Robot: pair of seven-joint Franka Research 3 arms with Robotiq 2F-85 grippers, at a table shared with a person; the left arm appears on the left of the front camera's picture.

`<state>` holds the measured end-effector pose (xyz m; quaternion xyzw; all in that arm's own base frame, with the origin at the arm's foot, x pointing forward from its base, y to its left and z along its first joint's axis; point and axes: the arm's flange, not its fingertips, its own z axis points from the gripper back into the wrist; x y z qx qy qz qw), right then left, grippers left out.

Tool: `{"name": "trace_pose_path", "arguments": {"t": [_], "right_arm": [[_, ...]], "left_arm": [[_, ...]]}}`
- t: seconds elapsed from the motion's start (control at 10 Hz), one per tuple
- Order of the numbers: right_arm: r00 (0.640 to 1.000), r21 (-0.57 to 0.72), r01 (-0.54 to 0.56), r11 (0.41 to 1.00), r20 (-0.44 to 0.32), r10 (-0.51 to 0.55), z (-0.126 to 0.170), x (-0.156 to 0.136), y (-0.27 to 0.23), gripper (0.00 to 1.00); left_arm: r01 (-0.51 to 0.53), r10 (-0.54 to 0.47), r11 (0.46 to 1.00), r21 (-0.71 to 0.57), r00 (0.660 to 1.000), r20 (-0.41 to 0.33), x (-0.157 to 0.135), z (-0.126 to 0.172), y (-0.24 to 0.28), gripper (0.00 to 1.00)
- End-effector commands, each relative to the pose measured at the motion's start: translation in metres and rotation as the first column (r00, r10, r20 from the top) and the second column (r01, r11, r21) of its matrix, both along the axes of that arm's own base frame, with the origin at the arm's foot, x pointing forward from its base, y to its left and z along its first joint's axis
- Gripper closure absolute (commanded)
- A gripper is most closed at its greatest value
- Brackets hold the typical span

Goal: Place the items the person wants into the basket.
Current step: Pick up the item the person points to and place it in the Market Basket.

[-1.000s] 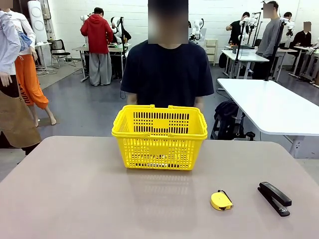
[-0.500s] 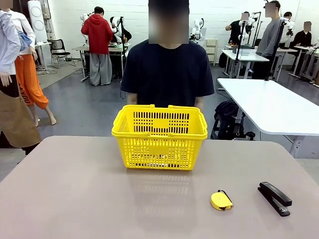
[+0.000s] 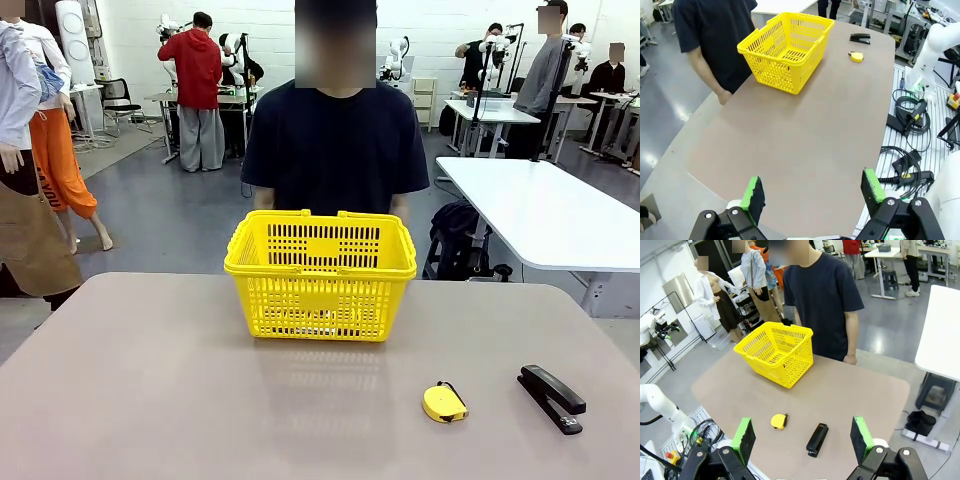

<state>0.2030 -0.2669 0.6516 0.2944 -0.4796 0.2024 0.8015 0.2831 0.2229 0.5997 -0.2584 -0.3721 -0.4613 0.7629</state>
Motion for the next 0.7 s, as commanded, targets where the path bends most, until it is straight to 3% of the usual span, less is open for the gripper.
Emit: {"name": "trace_pose_path", "arguments": {"t": [0.0, 0.6], "right_arm": [[1.000, 0.013, -0.010, 1.000, 0.030, 0.010, 0.0008, 0.0011, 0.0005, 0.00], [1.000, 0.013, -0.010, 1.000, 0.030, 0.010, 0.0008, 0.0011, 0.0005, 0.00]], "left_arm": [[0.016, -0.016, 1.000, -0.006, 1.000, 0.024, -0.0003, 0.0012, 0.0019, 0.00], [0.016, -0.016, 1.000, -0.006, 1.000, 0.024, -0.0003, 0.0012, 0.0019, 0.00]]}}
